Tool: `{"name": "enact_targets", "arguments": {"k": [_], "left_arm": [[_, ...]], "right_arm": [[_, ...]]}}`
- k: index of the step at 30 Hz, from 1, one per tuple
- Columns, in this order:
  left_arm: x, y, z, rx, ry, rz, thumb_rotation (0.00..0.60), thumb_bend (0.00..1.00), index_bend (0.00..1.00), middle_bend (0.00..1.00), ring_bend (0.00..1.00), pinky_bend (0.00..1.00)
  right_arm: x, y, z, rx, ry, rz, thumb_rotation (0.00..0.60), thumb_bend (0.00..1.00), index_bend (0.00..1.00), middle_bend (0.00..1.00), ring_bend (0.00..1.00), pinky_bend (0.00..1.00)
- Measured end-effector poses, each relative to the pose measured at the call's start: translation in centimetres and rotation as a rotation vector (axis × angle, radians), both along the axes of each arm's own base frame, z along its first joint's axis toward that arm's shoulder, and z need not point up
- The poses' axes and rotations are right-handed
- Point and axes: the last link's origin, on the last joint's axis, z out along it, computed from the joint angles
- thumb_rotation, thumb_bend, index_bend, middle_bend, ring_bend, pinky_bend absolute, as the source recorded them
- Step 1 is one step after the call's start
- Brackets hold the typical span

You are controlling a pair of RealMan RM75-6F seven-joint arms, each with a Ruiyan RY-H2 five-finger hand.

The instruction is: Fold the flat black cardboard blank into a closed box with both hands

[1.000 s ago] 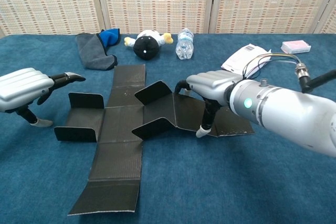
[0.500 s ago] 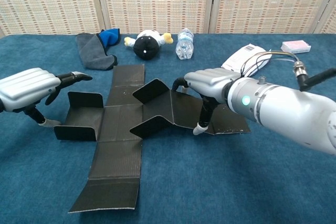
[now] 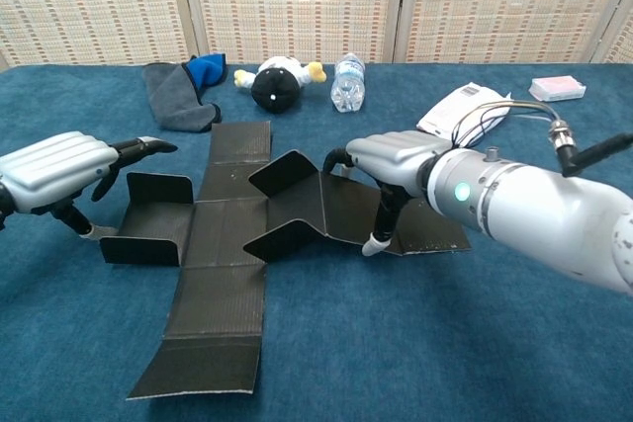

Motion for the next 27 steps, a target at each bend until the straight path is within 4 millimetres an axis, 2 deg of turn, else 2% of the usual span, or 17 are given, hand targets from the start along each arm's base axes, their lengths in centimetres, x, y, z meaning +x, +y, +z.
{"name": "enact_targets", "arguments": {"k": [14, 27], "left_arm": [[2.1, -0.1, -0.5, -0.070, -0.251, 0.052, 0.600, 0.10, 0.00, 0.00, 0.63, 0.85], [3.9, -0.5, -0.3, -0.164, -0.460, 0.148, 0.600, 0.10, 0.00, 0.00, 0.61, 0.85]], "right_arm": [[0.2, -0.4, 0.1, 0.001, -0.009, 0.037, 0.600, 0.13, 0.21, 0.29, 0.81, 1.00], [1.7, -1.7, 1.7, -0.006, 0.083, 0.218, 0.600, 0.13, 0.23, 0.29, 0.81, 1.00]]}}
